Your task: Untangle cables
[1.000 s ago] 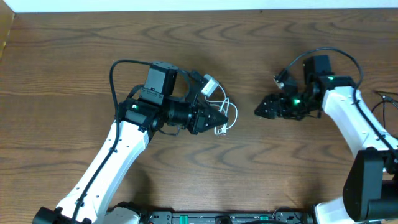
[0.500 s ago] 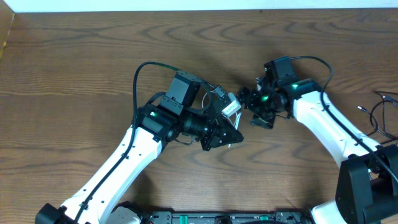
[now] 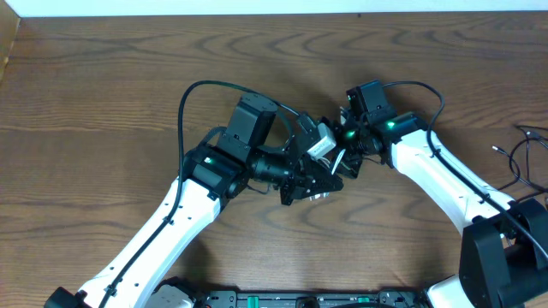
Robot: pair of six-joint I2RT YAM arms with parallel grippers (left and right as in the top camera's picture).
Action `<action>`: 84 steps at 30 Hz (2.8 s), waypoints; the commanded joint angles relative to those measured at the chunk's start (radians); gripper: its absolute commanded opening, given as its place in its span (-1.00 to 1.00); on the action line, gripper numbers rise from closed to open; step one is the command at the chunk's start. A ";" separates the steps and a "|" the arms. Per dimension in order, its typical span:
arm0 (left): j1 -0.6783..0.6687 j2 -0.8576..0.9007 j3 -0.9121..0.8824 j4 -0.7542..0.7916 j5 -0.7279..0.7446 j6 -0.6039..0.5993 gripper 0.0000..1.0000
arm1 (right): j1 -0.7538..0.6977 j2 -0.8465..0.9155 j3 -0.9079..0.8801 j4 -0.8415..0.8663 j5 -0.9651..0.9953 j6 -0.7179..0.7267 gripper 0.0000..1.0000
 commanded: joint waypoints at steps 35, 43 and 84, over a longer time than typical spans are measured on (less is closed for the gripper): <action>0.253 -0.145 0.010 0.185 -0.242 -0.083 -0.85 | 0.037 0.108 -0.041 0.021 -0.281 -0.232 -0.57; 0.352 -0.177 0.009 0.116 -0.243 -0.118 -0.85 | 0.037 0.108 -0.041 0.020 -0.217 -0.275 -0.27; 0.352 -0.091 0.006 -0.496 -0.698 -0.118 -0.85 | -0.102 0.079 -0.017 0.013 0.069 -0.577 0.02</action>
